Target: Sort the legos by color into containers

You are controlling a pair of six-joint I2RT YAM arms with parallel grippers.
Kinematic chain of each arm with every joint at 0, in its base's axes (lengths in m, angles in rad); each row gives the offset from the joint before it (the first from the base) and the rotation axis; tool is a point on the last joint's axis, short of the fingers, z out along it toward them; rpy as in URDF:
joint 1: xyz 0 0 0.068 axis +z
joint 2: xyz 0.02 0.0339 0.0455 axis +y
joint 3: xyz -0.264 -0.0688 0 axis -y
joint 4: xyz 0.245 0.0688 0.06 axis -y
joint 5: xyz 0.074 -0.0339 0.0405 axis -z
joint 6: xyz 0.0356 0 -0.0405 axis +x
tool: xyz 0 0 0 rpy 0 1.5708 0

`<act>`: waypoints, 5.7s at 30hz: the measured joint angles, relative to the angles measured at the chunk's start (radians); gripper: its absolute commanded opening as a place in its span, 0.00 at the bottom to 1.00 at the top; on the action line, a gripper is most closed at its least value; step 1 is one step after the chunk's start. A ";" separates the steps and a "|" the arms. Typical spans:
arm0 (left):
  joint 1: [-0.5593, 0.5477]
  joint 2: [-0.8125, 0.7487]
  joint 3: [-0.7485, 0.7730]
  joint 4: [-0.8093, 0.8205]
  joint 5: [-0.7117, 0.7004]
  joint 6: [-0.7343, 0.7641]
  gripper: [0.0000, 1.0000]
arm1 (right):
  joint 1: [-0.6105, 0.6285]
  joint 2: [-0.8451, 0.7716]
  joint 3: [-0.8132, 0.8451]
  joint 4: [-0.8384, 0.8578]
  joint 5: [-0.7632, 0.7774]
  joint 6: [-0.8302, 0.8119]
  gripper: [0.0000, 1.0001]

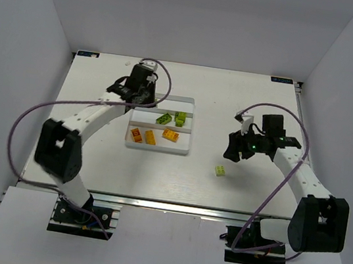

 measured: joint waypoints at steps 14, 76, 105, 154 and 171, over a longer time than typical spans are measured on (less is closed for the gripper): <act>-0.003 -0.500 -0.406 0.116 0.172 0.025 0.71 | 0.226 0.211 -0.013 0.001 0.277 0.026 0.76; -0.011 -0.802 -0.542 0.246 0.041 0.129 0.74 | 0.415 1.090 1.268 0.068 0.269 0.196 0.66; -0.011 -0.797 -0.542 0.254 0.232 0.124 0.72 | 0.075 0.390 0.399 0.042 0.424 0.177 0.89; -0.011 -0.816 -0.545 0.276 0.256 0.128 0.72 | 0.151 0.652 0.581 -0.077 0.423 -0.052 0.06; -0.012 -0.860 -0.581 0.330 0.275 0.173 0.75 | 0.395 1.077 1.295 0.037 0.254 0.206 0.25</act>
